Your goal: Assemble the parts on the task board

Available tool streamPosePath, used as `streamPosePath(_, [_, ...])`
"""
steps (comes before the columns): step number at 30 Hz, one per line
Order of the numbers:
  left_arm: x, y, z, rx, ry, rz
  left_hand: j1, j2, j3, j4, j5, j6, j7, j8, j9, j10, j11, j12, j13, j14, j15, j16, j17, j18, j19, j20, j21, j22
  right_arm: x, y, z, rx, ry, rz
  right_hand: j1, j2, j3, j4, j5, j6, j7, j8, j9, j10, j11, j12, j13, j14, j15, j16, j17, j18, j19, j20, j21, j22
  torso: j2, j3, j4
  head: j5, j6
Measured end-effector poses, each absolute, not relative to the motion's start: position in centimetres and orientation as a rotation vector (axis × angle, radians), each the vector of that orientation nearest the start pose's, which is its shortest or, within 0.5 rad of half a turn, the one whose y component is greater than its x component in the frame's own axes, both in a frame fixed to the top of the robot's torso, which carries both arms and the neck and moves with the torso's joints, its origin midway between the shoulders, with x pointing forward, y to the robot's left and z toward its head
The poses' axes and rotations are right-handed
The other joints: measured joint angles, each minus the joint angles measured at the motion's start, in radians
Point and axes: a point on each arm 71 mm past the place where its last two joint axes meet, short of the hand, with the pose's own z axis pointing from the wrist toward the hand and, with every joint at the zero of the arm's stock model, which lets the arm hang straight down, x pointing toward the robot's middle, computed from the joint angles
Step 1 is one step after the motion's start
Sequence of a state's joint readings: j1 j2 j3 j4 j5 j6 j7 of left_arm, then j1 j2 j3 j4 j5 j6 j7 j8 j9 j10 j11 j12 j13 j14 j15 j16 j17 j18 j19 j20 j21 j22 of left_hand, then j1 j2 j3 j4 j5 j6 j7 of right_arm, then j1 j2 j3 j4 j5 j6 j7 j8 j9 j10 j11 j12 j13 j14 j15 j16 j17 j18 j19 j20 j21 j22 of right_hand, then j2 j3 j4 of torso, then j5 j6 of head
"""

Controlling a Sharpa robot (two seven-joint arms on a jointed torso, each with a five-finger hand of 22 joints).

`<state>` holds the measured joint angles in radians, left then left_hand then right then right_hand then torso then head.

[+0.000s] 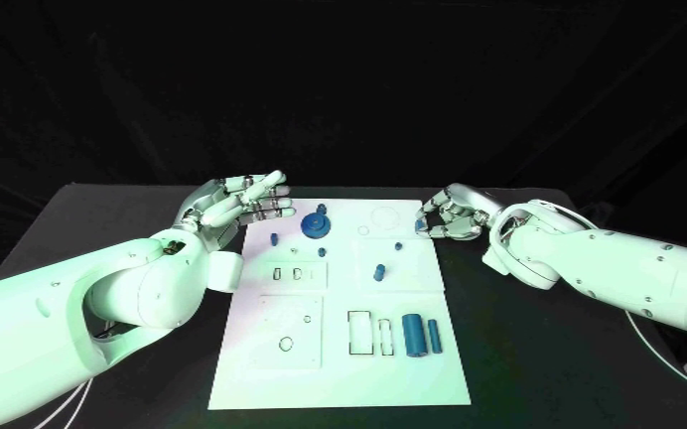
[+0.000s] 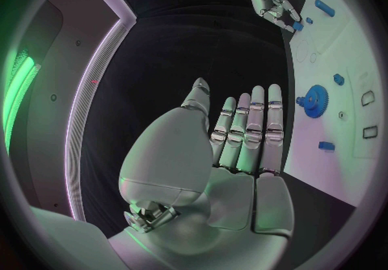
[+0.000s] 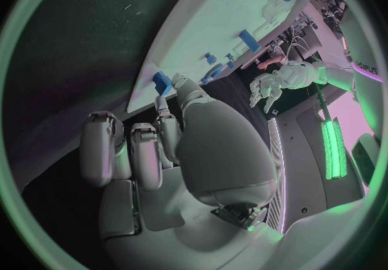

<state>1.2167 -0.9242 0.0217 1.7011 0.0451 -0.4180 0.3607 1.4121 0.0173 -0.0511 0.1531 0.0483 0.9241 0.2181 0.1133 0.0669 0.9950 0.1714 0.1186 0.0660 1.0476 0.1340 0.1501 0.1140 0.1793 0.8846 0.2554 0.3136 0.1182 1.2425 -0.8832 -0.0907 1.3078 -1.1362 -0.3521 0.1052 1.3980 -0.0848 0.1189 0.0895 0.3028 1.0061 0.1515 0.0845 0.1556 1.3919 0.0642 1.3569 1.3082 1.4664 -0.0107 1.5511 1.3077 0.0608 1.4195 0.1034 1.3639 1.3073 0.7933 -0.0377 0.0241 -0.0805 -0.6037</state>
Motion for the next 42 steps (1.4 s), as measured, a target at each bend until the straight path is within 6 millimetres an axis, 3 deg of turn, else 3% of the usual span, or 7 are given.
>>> streamPosePath(18, [46.75, 20.42, -13.83, -1.166, 1.357, -1.574, 0.001, 0.001, 0.003, -0.003, 0.0, 0.0, 0.0, 0.0, 0.0, 0.0, 0.0, 0.0, 0.0, 0.004, 0.004, 0.0, 0.001, 0.0, 0.0, 0.0, 0.0, -0.001, 52.34, -28.51, -18.86, 0.115, 1.646, 0.663, 0.017, 0.017, 0.032, -0.016, -0.014, 0.023, -0.009, 0.004, 0.003, 0.005, -0.005, 0.006, 0.0, 0.0, 0.0, 0.0, 0.0, 0.0, 0.004, -0.004, 0.004, 0.001, 0.0, 0.0001, 0.0, 0.001, -0.004])
streamPosePath(23, [46.75, 20.43, -13.83, -1.166, 1.357, -1.573, 0.001, 0.001, 0.003, -0.003, 0.0, 0.0, 0.0, 0.0, 0.0, 0.0, 0.0, 0.0, 0.0, 0.004, 0.004, 0.0, 0.001, 0.0, 0.0, 0.0, 0.0, -0.001, 52.41, -28.4, -18.93, 0.111, 1.65, 0.659, 0.026, 0.016, 0.045, -0.025, -0.036, 0.032, -0.011, 0.008, 0.004, 0.007, -0.007, 0.006, 0.001, 0.0, 0.0, 0.0, 0.0, 0.0, 0.008, -0.008, 0.004, 0.001, 0.0, 0.0, 0.0, 0.001, -0.005])
streamPosePath(34, [46.74, 20.46, -13.83, -1.166, 1.357, -1.573, 0.001, 0.001, 0.003, -0.003, 0.0, 0.0, 0.0, 0.0, 0.0, 0.0, 0.0, 0.0, 0.0, 0.004, 0.004, 0.0, 0.001, 0.0, 0.0, 0.0, 0.0, -0.001, 52.57, -28.29, -19.11, 0.104, 1.657, 0.646, 0.026, 0.016, 0.058, -0.029, -0.044, 0.043, -0.014, 0.008, 0.005, 0.011, -0.011, 0.011, 0.001, 0.0, 0.0, 0.0, 0.0, 0.0, 0.008, -0.008, 0.004, 0.0, 0.0, 0.0001, 0.0, 0.003, -0.01])
streamPosePath(42, [46.74, 20.47, -13.83, -1.167, 1.357, -1.573, 0.001, 0.001, 0.003, -0.003, 0.0, 0.0, 0.0, 0.0, 0.0, 0.0, 0.0, 0.0, 0.0, 0.004, 0.004, 0.0, 0.001, 0.0, 0.0, 0.0, 0.0, -0.001, 52.64, -28.09, -19.12, 0.101, 1.655, 0.645, 0.029, 0.019, 0.078, -0.03, -0.046, 0.077, -0.028, 0.027, 0.009, 0.022, -0.021, 0.022, 0.001, 0.0, -0.008, 0.0, 0.0, 0.0, 0.013, -0.013, 0.009, 0.0, 0.0, 0.0004, -0.0001, 0.002, -0.013])
